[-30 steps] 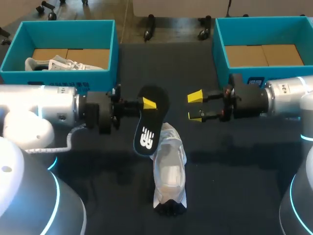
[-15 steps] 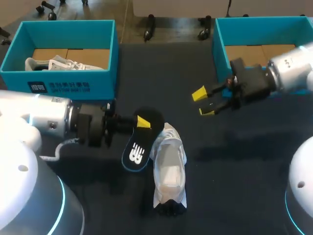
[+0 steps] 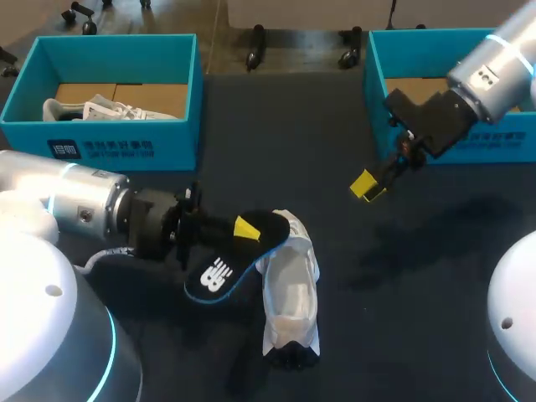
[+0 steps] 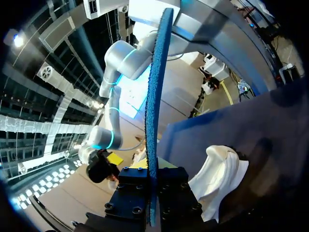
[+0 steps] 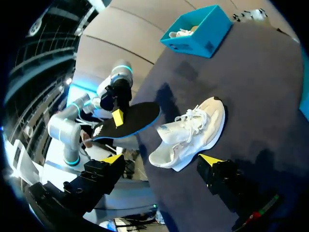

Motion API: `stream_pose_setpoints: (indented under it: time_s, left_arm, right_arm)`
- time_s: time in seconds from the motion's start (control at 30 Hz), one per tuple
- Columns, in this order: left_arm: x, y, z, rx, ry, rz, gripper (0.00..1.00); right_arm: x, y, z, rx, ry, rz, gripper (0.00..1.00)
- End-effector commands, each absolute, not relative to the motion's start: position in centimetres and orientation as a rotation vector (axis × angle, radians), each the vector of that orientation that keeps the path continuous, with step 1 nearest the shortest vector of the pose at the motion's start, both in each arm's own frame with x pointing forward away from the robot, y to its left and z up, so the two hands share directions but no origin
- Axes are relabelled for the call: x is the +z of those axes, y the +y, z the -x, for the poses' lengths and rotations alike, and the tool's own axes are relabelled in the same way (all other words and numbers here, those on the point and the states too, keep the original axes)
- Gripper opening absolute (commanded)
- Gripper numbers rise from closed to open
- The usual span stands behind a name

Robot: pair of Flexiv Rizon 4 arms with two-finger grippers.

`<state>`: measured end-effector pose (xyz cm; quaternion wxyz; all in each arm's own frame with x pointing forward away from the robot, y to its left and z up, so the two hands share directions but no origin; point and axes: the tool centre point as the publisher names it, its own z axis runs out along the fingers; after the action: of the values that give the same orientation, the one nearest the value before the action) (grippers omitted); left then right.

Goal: Take the shoe out of the shoebox, open the shoe tongue, remove and reinsert the insole, then place the shoe into the shoebox

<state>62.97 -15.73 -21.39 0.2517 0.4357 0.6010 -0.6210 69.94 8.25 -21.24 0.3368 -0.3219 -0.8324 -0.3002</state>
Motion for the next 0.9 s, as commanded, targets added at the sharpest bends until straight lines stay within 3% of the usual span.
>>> stream_pose_setpoints:
  time_s: [0.03, 0.9]
  left_arm:
    - [-20.1, -16.2, -62.7, -1.502, 1.761, -1.305, 0.0]
    - [-19.2, -18.0, -58.0, -1.789, 1.751, -1.235, 0.0]
  right_arm:
    - [-20.9, 8.6, -70.3, -0.536, -2.297, 0.656, 1.0]
    - [-23.5, 4.4, -67.6, -0.562, -2.757, 0.499, 1.0]
